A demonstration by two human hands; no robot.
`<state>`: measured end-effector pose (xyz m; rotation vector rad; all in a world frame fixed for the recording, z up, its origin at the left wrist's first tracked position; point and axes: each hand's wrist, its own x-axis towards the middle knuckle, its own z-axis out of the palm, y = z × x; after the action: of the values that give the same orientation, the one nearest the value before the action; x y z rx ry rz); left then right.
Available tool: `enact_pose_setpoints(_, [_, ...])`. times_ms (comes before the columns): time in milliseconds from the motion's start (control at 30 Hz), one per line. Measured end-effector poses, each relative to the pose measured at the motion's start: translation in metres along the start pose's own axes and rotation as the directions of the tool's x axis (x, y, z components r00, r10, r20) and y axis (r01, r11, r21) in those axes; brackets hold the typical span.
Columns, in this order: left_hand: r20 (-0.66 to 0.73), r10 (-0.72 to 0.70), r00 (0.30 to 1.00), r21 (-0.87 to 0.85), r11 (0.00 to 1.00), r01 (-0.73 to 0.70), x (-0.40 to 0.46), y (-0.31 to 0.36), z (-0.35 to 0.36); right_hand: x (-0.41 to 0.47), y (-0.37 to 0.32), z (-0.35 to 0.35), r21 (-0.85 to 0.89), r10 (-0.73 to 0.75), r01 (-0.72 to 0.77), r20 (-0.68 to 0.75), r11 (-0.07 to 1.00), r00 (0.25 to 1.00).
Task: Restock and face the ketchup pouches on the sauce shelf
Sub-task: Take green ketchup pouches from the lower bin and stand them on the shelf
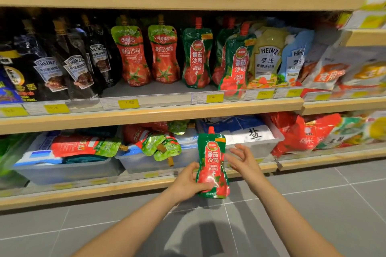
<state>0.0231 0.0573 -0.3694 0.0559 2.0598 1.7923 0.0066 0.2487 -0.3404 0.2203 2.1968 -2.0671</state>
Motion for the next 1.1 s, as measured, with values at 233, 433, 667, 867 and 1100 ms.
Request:
enact_pose_setpoints(233, [0.076, 0.145, 0.987, 0.147, 0.977, -0.155, -0.007, 0.006, -0.012, 0.013, -0.039, 0.032, 0.305, 0.139, -0.133, 0.000, 0.943, 0.990])
enact_pose_setpoints(433, [0.052, 0.215, 0.975, 0.202, 0.954, -0.221, -0.006, 0.018, -0.021, 0.015, -0.057, 0.037, 0.337, 0.083, -0.094, 0.047, 0.937, 0.995])
enact_pose_setpoints(667, [0.109, 0.175, 0.979, 0.024, 0.984, -0.178, -0.006, 0.021, -0.032, 0.015, -0.070, 0.031, 0.236, -0.010, -0.012, 0.091, 0.972, 0.996])
enact_pose_setpoints(867, [0.052, 0.200, 0.978, -0.007, 0.980, -0.200, -0.004, 0.031, -0.040, 0.008, -0.081, 0.028, 0.193, -0.082, 0.044, 0.194, 0.980, 0.978])
enact_pose_setpoints(1100, [-0.080, 0.349, 0.934, 0.098, 0.935, -0.341, 0.009, 0.068, -0.049, -0.006, -0.058, 0.019, -0.035, -0.109, 0.124, 0.288, 0.992, 0.951])
